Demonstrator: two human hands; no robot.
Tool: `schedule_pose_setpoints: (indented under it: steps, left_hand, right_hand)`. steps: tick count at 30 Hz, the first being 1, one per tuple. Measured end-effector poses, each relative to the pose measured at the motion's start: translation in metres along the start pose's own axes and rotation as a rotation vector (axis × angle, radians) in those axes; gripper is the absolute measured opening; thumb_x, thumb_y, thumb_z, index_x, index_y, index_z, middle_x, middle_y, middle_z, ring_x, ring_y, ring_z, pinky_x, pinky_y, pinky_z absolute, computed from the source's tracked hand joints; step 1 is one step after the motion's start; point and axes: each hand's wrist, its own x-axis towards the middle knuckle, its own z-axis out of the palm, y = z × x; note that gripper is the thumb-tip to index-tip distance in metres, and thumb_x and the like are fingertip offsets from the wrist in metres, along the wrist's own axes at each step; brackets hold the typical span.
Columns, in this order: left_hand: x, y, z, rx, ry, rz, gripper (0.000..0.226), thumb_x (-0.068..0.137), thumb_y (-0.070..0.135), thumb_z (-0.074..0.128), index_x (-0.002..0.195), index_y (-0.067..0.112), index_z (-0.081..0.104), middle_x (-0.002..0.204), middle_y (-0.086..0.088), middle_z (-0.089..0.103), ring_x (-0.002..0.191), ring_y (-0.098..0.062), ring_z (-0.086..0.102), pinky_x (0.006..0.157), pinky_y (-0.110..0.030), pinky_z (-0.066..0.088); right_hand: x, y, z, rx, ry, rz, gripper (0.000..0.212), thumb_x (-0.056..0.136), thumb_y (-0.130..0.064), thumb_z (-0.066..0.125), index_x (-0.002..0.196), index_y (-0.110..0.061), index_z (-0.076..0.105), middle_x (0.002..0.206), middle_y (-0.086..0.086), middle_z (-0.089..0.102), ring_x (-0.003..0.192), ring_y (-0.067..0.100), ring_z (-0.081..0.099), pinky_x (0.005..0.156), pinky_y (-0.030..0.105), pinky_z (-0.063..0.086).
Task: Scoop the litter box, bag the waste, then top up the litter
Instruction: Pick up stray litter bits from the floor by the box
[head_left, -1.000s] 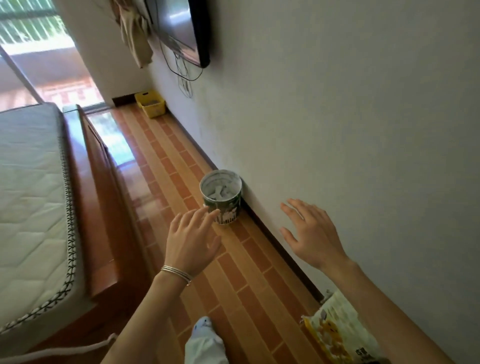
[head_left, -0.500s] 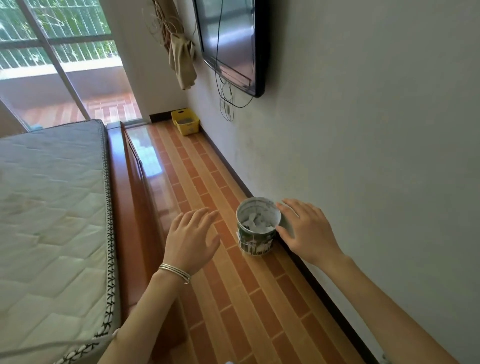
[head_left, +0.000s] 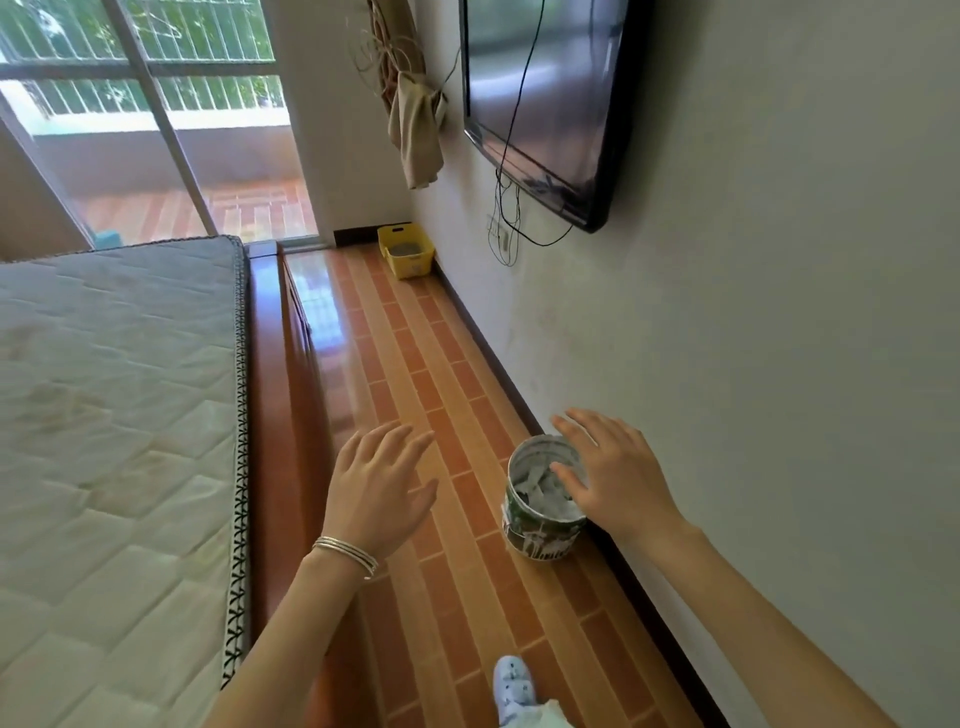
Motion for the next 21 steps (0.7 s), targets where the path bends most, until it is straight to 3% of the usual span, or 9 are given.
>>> schedule_pose_setpoints:
  steps: [21]
  left_hand:
    - [0.27, -0.098, 0.06, 0.076, 0.041, -0.177, 0.052, 0.077, 0.052, 0.039, 0.119, 0.03, 0.06, 0.119, 0.005, 0.063, 0.114, -0.022, 0.057, 0.096, -0.045, 0.043]
  right_hand:
    - [0.334, 0.072, 0.083, 0.106, 0.034, -0.262, 0.052, 0.081, -0.035, 0.066, 0.128, -0.019, 0.051, 0.126, 0.003, 0.058, 0.116, 0.022, 0.055, 0.097, 0.044, 0.045]
